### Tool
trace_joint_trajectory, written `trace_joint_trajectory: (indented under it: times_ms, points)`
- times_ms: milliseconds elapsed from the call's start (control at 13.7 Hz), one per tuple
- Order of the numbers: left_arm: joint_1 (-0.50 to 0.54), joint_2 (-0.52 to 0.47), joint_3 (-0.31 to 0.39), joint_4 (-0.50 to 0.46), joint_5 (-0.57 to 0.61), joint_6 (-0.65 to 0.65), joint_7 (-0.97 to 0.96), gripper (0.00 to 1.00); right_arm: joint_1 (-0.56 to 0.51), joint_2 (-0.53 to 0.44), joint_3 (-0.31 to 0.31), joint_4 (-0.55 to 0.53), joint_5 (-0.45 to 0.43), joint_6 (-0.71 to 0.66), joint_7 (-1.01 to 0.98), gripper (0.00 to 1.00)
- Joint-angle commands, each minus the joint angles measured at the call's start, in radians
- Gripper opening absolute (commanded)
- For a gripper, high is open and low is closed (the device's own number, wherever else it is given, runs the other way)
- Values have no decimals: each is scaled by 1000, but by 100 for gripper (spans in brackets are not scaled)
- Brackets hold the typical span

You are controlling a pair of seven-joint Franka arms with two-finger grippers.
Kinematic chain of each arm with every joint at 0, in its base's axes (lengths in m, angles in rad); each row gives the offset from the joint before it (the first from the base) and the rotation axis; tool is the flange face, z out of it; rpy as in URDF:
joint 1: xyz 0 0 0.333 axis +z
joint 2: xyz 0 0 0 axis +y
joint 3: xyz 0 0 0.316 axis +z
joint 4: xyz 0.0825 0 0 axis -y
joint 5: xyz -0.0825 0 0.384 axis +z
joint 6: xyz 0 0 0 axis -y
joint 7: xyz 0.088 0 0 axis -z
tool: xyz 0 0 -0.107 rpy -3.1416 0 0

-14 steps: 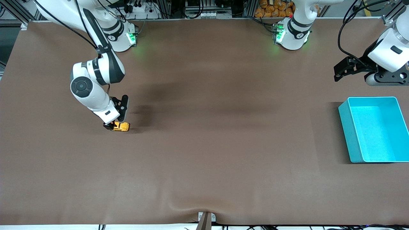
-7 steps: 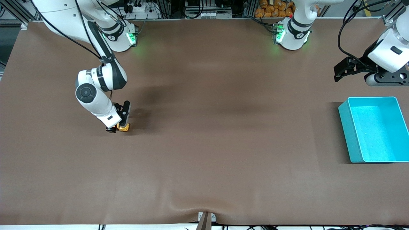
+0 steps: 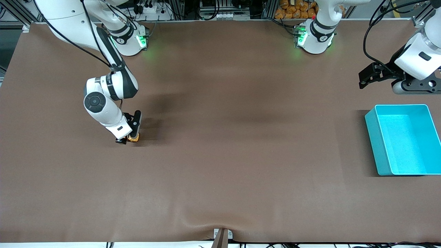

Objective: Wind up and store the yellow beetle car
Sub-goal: 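Close the right gripper on the yellow car's body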

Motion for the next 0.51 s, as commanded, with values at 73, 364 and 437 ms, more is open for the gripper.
trace_joint_trajectory:
  times_ms: [73, 364, 437]
  points:
    - [1, 3, 2, 6, -19, 6, -14, 100, -21, 7, 9, 1, -22, 11, -6, 69]
    - [-2, 3, 2, 5, -19, 6, -14, 100, -27, 24, 9, 1, -22, 41, -6, 62]
    - [-2, 3, 0, 6, -19, 8, -16, 100, -36, 34, 9, 3, -22, 46, -8, 60]
